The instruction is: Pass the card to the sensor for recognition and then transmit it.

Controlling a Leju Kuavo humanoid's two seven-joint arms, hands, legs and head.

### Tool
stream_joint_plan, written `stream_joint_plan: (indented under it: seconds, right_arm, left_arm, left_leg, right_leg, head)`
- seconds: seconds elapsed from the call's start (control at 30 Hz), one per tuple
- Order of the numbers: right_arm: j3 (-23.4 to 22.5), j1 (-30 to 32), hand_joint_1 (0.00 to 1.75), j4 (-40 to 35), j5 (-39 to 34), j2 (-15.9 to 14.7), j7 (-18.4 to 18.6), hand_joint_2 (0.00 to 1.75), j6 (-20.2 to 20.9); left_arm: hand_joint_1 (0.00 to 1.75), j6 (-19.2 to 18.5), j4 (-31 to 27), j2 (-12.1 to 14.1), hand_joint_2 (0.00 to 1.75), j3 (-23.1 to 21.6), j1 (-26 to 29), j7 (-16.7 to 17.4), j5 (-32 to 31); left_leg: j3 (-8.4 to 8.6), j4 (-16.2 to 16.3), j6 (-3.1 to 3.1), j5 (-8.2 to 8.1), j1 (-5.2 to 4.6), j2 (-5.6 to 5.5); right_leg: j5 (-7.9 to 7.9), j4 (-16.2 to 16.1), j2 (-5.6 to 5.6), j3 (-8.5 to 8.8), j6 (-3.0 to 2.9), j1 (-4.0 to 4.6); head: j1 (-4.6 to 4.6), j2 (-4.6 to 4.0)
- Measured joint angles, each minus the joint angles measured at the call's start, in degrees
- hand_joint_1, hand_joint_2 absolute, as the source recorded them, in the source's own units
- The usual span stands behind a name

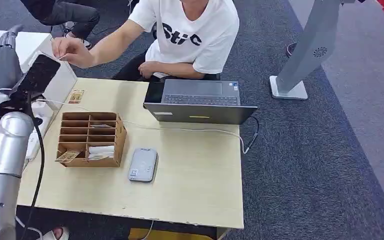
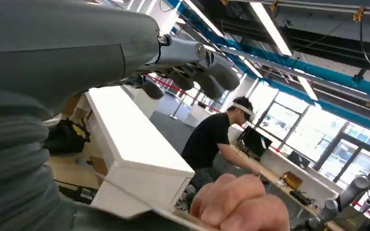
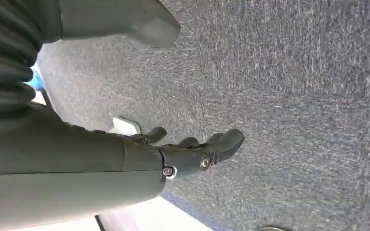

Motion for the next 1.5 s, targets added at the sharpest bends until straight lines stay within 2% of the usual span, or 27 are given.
stream_joint_plan:
  seconds: [0.23, 0.87, 1.0, 1.13, 1.33, 1.5]
  right_arm:
    - [0.28, 0.0, 0.0, 0.0, 0.4, 0.0, -0.11, 1.75, 0.24]
    - [0.31, -0.01, 0.0, 0.02, 1.22, 0.0, -0.35, 1.75, 0.35]
    - [0.31, -0.01, 0.0, 0.02, 1.64, 0.0, -0.46, 1.75, 0.63]
    - [0.11, -0.04, 0.0, 0.02, 1.99, 0.0, -0.63, 1.75, 0.85]
    - [-1.42, -0.03, 0.0, 0.02, 2.21, 0.02, -1.09, 1.75, 0.63]
    - [-2.51, -0.02, 0.0, 0.02, 2.21, 0.02, -1.14, 1.75, 0.37]
  left_arm:
    - [1.75, -0.92, -1.2, 0.15, 1.75, 0.0, 1.93, -0.88, 0.72]
    - [1.75, -3.04, -2.78, 0.59, 1.75, 0.0, 2.46, -1.12, 1.36]
    - [1.75, -4.94, -4.89, 0.2, 1.75, -0.33, 3.28, -2.95, 2.25]
    - [1.75, -9.45, -10.43, -0.5, 1.75, -3.43, 5.08, -2.62, 1.99]
    - [1.75, -15.65, -19.68, -1.68, 1.75, -13.06, 8.72, 0.37, 1.09]
    - [1.75, -16.92, -23.78, -1.7, 1.75, -18.4, 10.09, 1.2, 1.29]
  left_leg:
    - [-0.03, 0.0, 0.0, 0.0, 0.0, 0.0]
    - [-0.03, 0.0, 0.0, 0.0, 0.0, -0.01]
    - [-0.03, 0.01, 0.0, 0.0, 0.0, -0.01]
    - [-0.04, 0.01, 0.01, 0.0, -0.01, -0.05]
    - [-0.07, 0.02, 0.03, -0.03, -0.05, -0.05]
    - [-0.06, 0.01, 0.03, -0.03, -0.04, -0.06]
  right_leg:
    - [0.0, 0.0, 0.0, -0.03, 0.0, 0.0]
    - [0.0, 0.0, -0.01, -0.02, 0.0, 0.0]
    - [0.0, 0.0, -0.01, -0.04, 0.0, 0.0]
    - [0.0, -0.01, -0.05, -0.03, 0.01, -0.02]
    - [-0.01, -0.02, -0.05, -0.03, 0.02, -0.07]
    - [-0.01, -0.02, -0.06, -0.04, 0.02, -0.06]
  head:
    - [0.0, 0.0]
    - [0.0, 0.0]
    - [0.0, 0.0]
    - [-0.02, 0.0]
    - [0.02, 0.0]
    - [0.0, 0.0]
